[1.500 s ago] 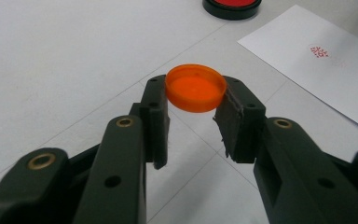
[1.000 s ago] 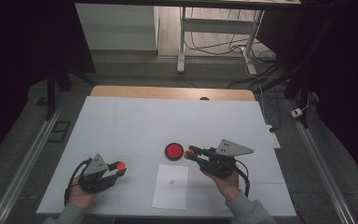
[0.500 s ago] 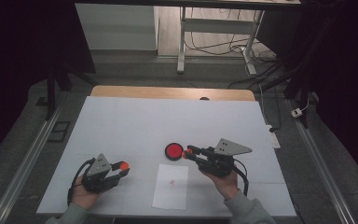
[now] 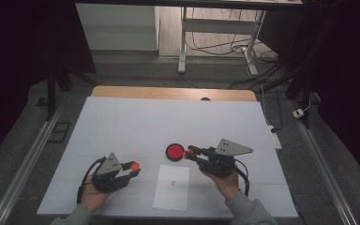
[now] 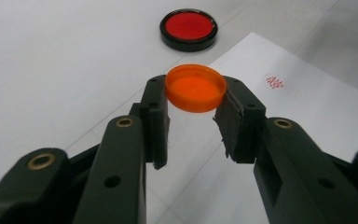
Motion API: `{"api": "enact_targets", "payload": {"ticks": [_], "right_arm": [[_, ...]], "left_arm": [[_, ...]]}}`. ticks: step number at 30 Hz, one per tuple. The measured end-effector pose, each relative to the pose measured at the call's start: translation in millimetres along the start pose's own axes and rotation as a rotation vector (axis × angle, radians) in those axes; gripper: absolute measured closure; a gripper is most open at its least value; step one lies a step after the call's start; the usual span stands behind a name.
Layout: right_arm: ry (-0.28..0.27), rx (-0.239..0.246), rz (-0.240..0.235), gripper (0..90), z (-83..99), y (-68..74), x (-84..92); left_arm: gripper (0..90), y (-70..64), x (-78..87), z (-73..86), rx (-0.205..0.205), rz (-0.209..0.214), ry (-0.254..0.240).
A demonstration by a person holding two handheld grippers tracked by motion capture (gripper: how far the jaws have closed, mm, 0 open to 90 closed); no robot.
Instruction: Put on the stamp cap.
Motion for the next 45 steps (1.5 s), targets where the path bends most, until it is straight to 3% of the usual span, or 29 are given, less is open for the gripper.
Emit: {"api": "enact_targets", "payload": {"ticks": [18,45], "right_arm": [[-0.001,-0.004,0.009,72.4,-0.2,-0.1,0.5],[-0.009,0.001,0.011,72.2,-1.3,-0.1,1.4]], "left_arm": [[64.1,-13.6,-19.3,-27.6,-0.049,0.042,-0.012],[64.0,-40.4,-66.0,-57.9,-0.112,0.126,0.015]]}}
Point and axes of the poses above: each handheld gripper's, and its own axes: x roughly backward along the jaws, z roughly out of its underside, y roughly to its left, the point moved 1 cm from there along -x, roughly forward along the jaws, and after that the axes turned 2 degrees about y, right-handed, at the moved point
